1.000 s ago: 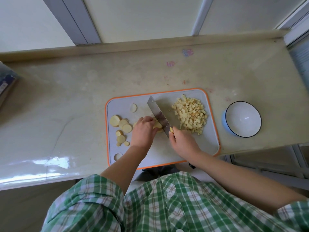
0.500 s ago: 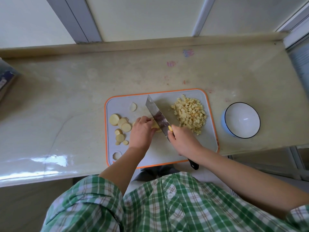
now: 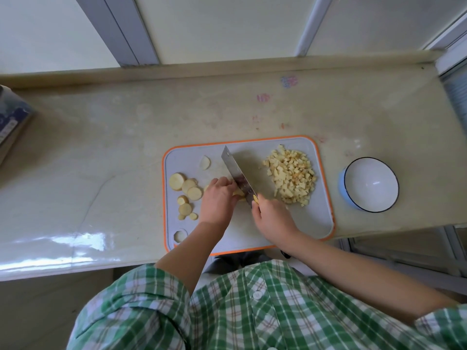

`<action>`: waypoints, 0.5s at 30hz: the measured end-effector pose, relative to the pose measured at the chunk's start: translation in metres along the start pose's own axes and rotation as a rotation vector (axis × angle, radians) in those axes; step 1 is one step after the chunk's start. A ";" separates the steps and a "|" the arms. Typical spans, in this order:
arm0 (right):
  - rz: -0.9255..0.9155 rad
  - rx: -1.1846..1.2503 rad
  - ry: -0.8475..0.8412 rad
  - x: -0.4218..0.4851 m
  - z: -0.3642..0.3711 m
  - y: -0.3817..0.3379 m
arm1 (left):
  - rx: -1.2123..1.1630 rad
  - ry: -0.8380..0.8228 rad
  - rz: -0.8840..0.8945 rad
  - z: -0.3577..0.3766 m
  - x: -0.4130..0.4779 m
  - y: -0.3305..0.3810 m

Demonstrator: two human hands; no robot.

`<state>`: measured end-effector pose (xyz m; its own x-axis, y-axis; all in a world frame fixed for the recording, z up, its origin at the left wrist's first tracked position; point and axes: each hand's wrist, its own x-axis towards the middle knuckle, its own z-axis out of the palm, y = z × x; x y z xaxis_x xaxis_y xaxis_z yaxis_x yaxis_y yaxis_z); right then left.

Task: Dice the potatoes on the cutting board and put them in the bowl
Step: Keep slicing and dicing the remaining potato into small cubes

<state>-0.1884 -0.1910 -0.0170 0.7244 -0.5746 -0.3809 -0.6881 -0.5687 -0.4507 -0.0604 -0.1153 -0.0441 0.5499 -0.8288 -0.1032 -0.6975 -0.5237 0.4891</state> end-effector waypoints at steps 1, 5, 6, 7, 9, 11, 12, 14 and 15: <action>0.004 0.016 0.004 0.000 -0.001 0.001 | 0.005 -0.004 0.003 0.000 0.000 0.000; 0.015 0.086 0.017 0.003 -0.013 0.004 | 0.002 -0.008 0.022 -0.003 -0.002 -0.001; 0.012 0.096 0.022 0.003 -0.017 0.004 | 0.005 -0.009 0.020 -0.004 -0.002 -0.001; 0.008 0.097 0.024 0.003 -0.021 0.003 | 0.006 -0.008 0.011 -0.005 -0.002 -0.002; -0.002 0.085 0.018 0.000 -0.027 0.001 | 0.000 0.004 -0.024 -0.006 -0.003 -0.004; -0.013 0.062 -0.008 -0.002 -0.030 -0.001 | 0.003 0.019 -0.047 -0.006 -0.004 -0.005; -0.017 0.045 -0.020 -0.004 -0.031 -0.002 | 0.012 0.013 -0.053 -0.006 -0.005 -0.005; -0.019 0.016 -0.034 -0.007 -0.030 -0.004 | 0.020 0.005 -0.063 -0.007 -0.004 -0.004; -0.018 0.010 -0.042 -0.008 -0.029 -0.004 | 0.015 0.008 -0.077 -0.007 -0.004 -0.003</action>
<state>-0.1925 -0.2009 0.0116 0.7376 -0.5393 -0.4062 -0.6749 -0.5723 -0.4658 -0.0575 -0.1094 -0.0390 0.6060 -0.7842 -0.1335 -0.6595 -0.5891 0.4669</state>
